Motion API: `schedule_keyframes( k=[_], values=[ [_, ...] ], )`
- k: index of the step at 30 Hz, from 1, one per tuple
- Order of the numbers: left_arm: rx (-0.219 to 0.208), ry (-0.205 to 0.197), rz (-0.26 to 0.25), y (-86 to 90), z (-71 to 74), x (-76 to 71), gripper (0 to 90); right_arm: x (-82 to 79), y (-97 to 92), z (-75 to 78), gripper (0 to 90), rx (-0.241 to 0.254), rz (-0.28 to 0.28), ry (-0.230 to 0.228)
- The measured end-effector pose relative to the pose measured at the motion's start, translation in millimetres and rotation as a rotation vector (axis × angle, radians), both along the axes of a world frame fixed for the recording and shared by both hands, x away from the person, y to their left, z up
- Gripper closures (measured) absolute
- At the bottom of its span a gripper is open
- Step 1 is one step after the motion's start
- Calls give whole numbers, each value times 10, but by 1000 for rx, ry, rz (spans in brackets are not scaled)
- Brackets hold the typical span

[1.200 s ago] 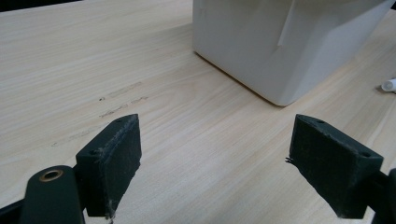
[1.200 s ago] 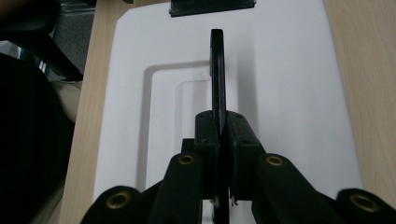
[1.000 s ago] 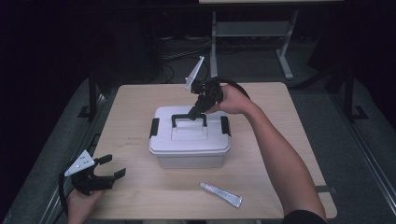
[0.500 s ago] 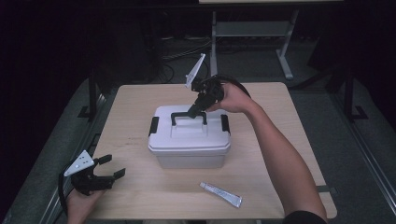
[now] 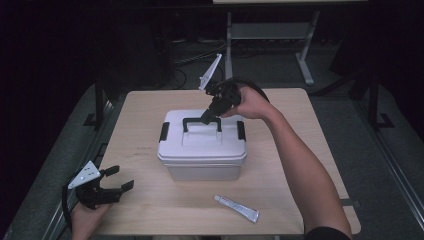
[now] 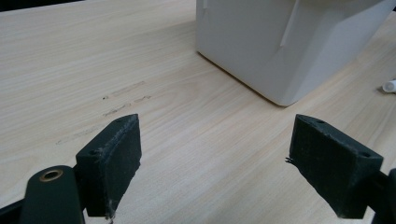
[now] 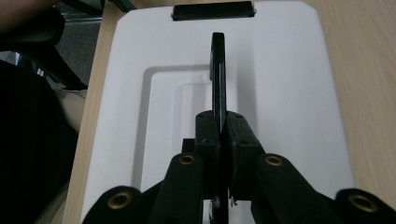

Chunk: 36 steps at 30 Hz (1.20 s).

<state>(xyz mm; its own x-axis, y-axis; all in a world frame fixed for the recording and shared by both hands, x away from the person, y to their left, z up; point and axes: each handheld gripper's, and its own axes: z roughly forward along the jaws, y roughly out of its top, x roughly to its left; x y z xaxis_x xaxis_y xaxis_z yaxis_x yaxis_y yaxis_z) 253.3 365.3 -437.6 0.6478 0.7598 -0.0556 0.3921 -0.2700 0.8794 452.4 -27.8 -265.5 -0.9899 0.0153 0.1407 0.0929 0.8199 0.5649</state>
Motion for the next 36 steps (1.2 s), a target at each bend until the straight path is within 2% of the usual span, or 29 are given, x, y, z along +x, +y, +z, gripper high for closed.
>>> schedule_keyframes(
  k=[8, 15, 22, 36],
  values=[
    [3, 1, -1, -3, 0, 2, 161, -23, -38, 85, 843, 14, -2, -15],
    [1, 1, -1, -11, -3, 6, 161, -76, -150, 202, 844, 28, -17, -31],
    [1, 5, 1, -16, -6, 4, 160, -116, -294, 286, 844, 48, -31, -46],
    [4, 6, -7, -25, -12, 12, 160, -265, -715, 414, 845, 61, -100, -65]
  ],
)
